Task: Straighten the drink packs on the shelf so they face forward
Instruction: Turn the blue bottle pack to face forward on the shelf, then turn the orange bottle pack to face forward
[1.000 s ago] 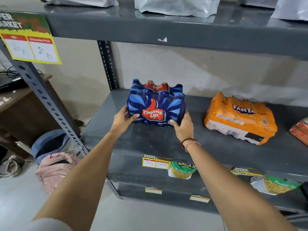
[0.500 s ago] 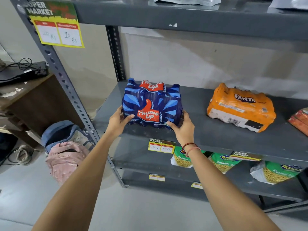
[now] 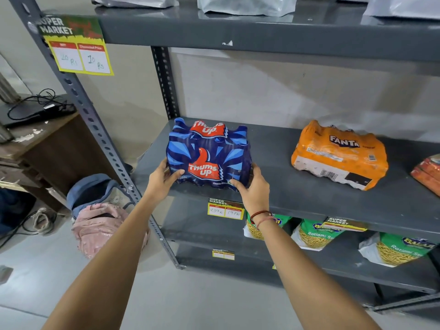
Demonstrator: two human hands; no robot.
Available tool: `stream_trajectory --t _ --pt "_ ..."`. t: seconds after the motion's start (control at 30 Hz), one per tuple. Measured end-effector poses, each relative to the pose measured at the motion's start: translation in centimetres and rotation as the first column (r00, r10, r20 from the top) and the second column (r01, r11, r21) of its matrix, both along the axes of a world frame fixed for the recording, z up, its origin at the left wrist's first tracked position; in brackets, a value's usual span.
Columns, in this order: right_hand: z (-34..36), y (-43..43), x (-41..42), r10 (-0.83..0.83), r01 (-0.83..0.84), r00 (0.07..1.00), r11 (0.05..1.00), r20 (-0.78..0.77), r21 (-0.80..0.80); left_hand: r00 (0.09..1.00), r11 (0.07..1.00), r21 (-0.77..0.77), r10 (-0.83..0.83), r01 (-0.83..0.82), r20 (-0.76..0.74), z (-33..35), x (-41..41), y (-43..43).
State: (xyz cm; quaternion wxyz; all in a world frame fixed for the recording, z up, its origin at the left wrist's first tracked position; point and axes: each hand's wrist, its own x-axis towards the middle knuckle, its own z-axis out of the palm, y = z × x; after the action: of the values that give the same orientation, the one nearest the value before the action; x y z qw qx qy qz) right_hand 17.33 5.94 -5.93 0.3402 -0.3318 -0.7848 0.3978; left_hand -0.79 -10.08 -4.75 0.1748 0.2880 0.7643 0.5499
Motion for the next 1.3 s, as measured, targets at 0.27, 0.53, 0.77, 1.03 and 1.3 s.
stream_trajectory --t 0.27,0.53,0.77,1.03,1.3 --pt "-0.7 -0.6 0.4 -0.033 0.024 0.996 0.995 0.086 0.101 0.999 0.998 -0.056 -0.035 0.036 0.006 0.3 -0.3 0.2" --pt "-0.5 -1.1 0.7 -0.022 0.011 0.996 0.993 0.089 0.118 1.0 0.999 -0.041 -0.029 0.03 0.006 -0.1 -0.1 -0.2" --pt "0.0 0.3 2.8 0.03 -0.032 0.999 0.995 0.029 0.092 0.848 0.842 0.12 0.53 -0.526 -0.005 -2.2 6.1 1.0" --pt "1.7 7.6 9.0 -0.181 0.197 0.976 0.971 -0.121 0.135 0.985 0.995 0.094 -0.024 0.04 -0.171 -3.7 19.9 9.5" --pt "4.2 17.3 16.7 -0.431 0.433 0.9 0.872 -0.061 0.229 0.939 0.977 0.083 -0.161 0.195 -0.303 2.3 19.7 21.0"
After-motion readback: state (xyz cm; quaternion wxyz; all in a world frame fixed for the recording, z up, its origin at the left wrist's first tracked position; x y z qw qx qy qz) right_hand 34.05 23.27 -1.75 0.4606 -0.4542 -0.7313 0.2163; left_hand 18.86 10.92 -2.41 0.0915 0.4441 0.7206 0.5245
